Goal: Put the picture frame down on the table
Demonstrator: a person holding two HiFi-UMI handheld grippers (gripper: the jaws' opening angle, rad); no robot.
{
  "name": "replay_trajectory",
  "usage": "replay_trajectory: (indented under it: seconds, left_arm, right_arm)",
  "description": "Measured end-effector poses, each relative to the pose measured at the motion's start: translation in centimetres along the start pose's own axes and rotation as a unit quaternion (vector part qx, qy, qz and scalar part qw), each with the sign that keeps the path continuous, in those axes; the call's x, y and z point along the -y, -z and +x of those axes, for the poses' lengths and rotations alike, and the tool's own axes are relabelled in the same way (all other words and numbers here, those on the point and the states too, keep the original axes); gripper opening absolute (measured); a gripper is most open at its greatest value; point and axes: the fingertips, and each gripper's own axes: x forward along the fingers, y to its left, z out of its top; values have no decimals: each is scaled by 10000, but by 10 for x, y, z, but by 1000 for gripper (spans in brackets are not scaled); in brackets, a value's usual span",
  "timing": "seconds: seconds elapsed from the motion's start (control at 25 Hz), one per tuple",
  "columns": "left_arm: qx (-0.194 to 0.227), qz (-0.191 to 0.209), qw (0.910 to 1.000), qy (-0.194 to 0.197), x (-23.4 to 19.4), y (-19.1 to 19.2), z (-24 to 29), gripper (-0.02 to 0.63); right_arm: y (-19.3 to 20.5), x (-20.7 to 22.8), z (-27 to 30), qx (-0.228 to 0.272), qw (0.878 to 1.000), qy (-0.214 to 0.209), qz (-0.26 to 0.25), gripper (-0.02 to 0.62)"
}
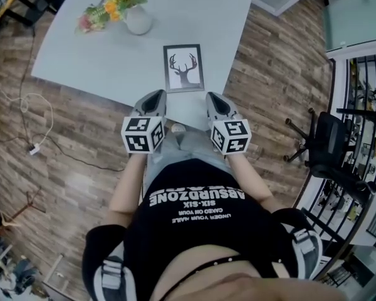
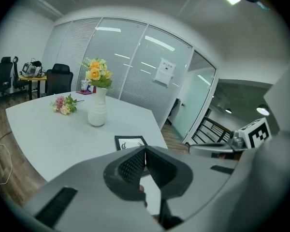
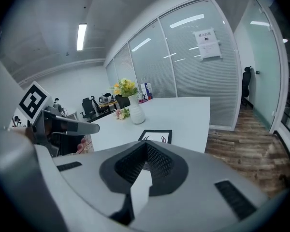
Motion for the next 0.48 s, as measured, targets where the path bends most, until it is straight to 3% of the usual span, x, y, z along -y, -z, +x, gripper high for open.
replay_trajectory:
  seconds: [0.48]
  left_arm:
    - [-237,83,9997,-31,10,25,-9,18]
  right_arm:
    - [20,-2,-12,-136,9998,68,-160,15]
